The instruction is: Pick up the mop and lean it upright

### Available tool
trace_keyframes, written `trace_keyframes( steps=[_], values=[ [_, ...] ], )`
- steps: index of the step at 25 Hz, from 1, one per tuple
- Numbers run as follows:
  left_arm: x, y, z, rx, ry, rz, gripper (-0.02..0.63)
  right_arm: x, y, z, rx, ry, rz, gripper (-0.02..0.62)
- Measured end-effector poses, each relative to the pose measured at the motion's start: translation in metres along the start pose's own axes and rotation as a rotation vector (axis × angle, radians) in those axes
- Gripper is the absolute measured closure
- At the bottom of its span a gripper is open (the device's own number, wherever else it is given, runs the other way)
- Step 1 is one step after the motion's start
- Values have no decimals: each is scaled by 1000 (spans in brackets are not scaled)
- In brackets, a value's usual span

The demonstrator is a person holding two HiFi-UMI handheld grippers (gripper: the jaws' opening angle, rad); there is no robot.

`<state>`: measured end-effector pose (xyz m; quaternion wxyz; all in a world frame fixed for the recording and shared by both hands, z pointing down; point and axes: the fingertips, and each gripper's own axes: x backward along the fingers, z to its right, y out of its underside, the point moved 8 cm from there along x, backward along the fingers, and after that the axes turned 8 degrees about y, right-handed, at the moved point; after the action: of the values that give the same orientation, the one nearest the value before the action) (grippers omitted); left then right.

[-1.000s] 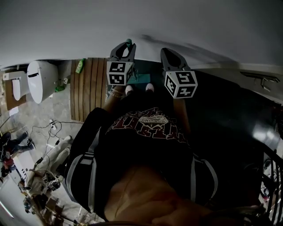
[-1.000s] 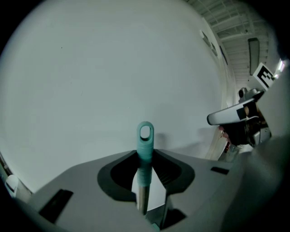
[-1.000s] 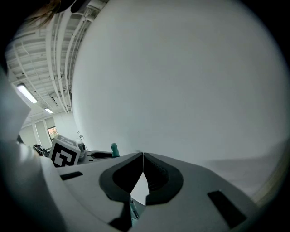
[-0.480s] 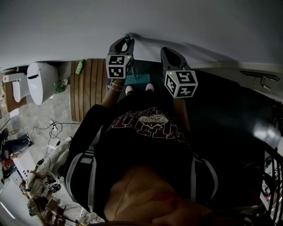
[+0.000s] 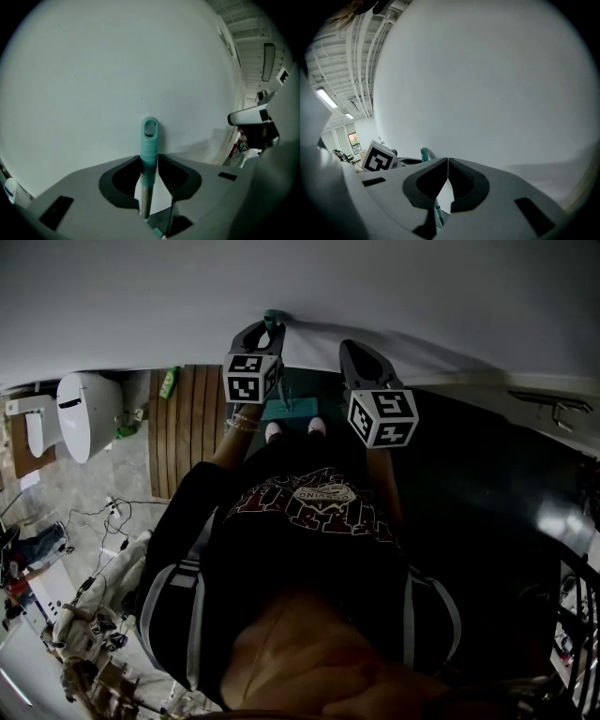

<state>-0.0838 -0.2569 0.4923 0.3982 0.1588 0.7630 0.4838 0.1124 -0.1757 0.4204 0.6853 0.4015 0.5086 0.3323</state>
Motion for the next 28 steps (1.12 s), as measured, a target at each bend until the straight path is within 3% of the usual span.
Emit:
trace_keyframes(
  steps=[7, 19, 28],
  values=[
    [12, 15, 3, 4, -20, 1, 452, -3, 2, -5, 7, -18, -5, 577],
    [40, 2, 8, 35, -41, 74, 454, -2, 1, -14, 20, -42, -3, 577],
    [64, -7, 18, 20, -42, 128, 557, 0, -1, -25, 28, -65, 8, 577]
  ],
)
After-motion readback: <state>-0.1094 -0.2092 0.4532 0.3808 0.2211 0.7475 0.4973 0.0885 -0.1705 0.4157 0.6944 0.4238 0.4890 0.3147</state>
